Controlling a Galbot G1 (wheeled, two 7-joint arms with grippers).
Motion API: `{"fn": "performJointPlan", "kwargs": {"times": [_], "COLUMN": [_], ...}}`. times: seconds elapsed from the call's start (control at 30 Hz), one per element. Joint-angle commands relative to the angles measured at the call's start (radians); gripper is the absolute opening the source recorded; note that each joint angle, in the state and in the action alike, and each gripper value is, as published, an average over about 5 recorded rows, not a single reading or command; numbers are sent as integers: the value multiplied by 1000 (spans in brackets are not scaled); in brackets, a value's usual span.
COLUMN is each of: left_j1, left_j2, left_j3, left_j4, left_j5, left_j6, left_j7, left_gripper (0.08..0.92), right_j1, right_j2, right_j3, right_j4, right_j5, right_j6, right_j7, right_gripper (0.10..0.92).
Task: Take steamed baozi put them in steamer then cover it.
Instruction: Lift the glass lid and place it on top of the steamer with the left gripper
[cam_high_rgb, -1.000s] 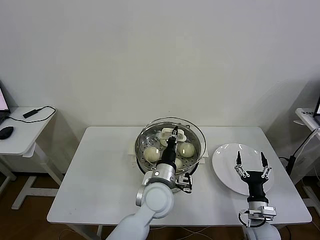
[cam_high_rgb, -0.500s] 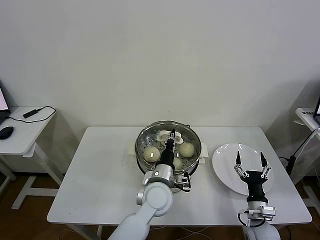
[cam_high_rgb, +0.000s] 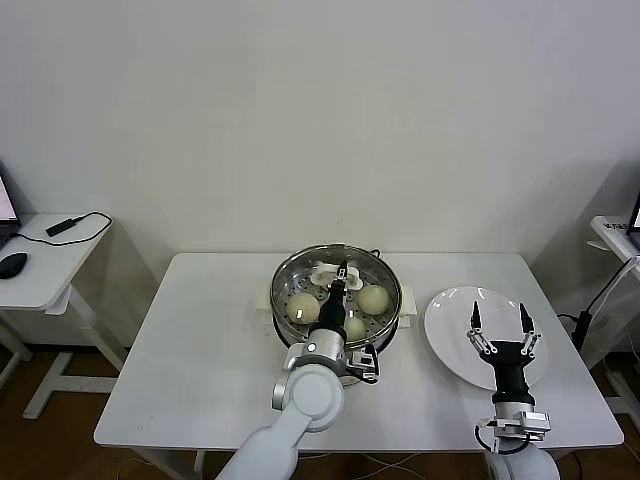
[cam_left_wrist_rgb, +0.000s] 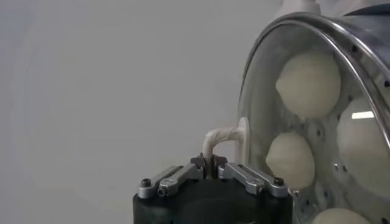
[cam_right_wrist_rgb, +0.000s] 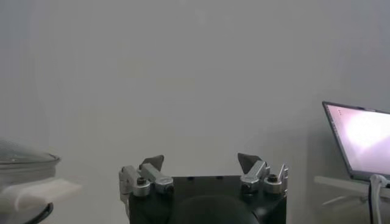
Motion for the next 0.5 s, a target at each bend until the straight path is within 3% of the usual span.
{"fn": "performJointPlan", "kwargs": {"times": [0.03, 0.37, 0.5], "left_j1": [1, 10, 12], "left_j2": [-4, -8, -9], "left_j3": [-8, -13, -12], "left_j4": [8, 0, -8], "left_j5": [2, -2, -8], "left_j6": [-4, -8, -7], "left_j7": [0, -6, -12], "left_gripper": [185, 191, 273], "right_j1": [1, 1, 1], "right_j2": [1, 1, 2], "right_j3": [0, -2, -3], "right_j4": [2, 2, 3], "right_j5": [0, -1, -2], "right_j6": [0, -1, -1], "right_j7": [0, 0, 0], "right_gripper": [823, 823, 823]}}
